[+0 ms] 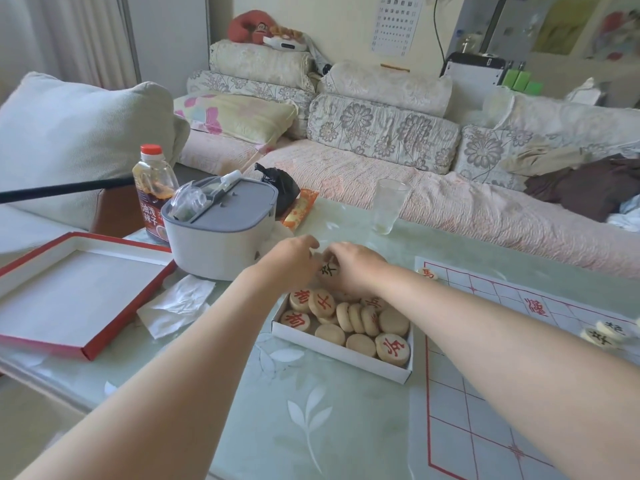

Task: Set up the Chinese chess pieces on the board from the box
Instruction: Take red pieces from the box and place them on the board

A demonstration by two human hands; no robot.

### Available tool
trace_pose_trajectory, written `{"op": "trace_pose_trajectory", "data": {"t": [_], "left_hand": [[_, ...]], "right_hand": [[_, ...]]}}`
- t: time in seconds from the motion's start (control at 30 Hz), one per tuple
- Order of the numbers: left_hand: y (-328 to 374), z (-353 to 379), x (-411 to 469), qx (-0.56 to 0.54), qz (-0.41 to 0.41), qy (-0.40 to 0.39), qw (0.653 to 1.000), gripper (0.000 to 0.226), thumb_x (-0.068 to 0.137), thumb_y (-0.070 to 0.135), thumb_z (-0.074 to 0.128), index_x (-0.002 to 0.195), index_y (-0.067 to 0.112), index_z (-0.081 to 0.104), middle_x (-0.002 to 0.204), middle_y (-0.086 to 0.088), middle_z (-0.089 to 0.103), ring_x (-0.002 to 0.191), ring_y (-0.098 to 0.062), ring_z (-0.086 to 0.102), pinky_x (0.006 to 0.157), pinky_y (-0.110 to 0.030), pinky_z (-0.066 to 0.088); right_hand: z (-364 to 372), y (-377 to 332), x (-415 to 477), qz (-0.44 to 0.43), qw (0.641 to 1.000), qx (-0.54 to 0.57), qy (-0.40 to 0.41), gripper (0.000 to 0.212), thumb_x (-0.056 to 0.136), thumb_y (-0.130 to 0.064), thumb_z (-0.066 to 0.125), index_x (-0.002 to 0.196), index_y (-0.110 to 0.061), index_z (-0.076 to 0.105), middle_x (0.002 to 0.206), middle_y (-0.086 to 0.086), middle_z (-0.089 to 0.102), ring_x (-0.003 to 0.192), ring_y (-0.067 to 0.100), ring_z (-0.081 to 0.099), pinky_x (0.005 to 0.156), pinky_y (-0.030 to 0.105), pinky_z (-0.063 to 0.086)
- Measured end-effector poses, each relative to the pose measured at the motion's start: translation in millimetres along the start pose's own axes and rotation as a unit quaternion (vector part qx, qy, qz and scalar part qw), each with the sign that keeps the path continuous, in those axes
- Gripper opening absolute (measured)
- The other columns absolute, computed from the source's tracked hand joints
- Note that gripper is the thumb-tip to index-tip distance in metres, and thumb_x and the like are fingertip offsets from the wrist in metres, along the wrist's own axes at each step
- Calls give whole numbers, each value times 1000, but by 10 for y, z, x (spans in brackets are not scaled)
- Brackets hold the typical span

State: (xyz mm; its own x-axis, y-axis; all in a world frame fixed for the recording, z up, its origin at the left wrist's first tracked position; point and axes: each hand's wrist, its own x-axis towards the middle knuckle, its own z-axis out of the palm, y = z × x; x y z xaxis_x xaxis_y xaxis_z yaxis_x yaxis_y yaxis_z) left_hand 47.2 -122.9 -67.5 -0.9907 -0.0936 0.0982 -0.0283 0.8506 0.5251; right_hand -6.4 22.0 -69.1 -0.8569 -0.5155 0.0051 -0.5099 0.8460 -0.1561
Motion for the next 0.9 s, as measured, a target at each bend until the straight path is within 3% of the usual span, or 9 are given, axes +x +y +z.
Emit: {"op": "trace_pose_trajectory", "data": {"t": [0.1,0.2,0.33,0.43,0.5,0.7,0.8,0.9], "left_hand": [[155,-6,24,-53,-21,7,998,44,94,34,52,136,19,47,126,-6,60,109,-24,58,83,-29,43],[249,-50,18,-80,-37,-1,996,31,88,22,60,120,20,61,111,-6,66,92,-23,61,74,-30,47],[226,-97,-50,-106,-59,-25,992,32,85,17,64,116,21,64,109,-6,65,93,-24,63,78,-34,54],[150,-125,-119,-54,-62,-12,997,33,85,14,63,117,20,64,113,-6,62,98,-23,62,81,-33,55],[97,-134,-149,-36,-62,-9,997,32,82,13,65,113,22,67,112,-4,63,96,-22,62,82,-34,55],[95,-141,-162,-6,-52,-7,999,28,82,13,66,108,25,67,111,-3,63,96,-21,61,83,-34,55],[215,-129,-128,-10,-42,-4,999,31,83,20,69,114,21,64,116,-3,60,98,-22,59,79,-29,50],[386,-85,-82,-47,-28,1,999,31,85,21,66,116,19,63,111,-5,60,87,-19,54,74,-26,46]], "right_hand": [[-127,-21,-142,-33,993,105,48,41,83,-38,67,121,-25,57,119,-3,60,108,20,58,83,31,45],[-183,-13,-274,-57,981,171,71,42,79,-29,74,118,-25,60,116,-5,62,100,16,59,80,29,45],[-208,-38,-430,-43,974,216,60,51,78,-41,77,122,-29,55,112,-11,61,98,11,58,81,29,46],[-142,-76,-528,-1,981,192,-18,66,73,-57,74,128,-34,47,112,-15,58,101,8,58,84,29,47],[-55,-96,-570,2,991,125,-42,64,70,-62,72,124,-39,48,113,-17,59,103,9,58,89,32,50],[-20,-169,-661,-31,996,77,-22,47,74,-48,74,115,-38,55,115,-11,62,106,16,57,87,33,50],[-102,-100,-701,-22,991,134,1,44,75,-48,70,115,-36,58,111,-10,64,103,15,60,89,35,52],[-282,152,-758,15,979,198,55,41,77,-49,69,114,-34,62,109,-13,66,101,11,62,90,32,51]]}}
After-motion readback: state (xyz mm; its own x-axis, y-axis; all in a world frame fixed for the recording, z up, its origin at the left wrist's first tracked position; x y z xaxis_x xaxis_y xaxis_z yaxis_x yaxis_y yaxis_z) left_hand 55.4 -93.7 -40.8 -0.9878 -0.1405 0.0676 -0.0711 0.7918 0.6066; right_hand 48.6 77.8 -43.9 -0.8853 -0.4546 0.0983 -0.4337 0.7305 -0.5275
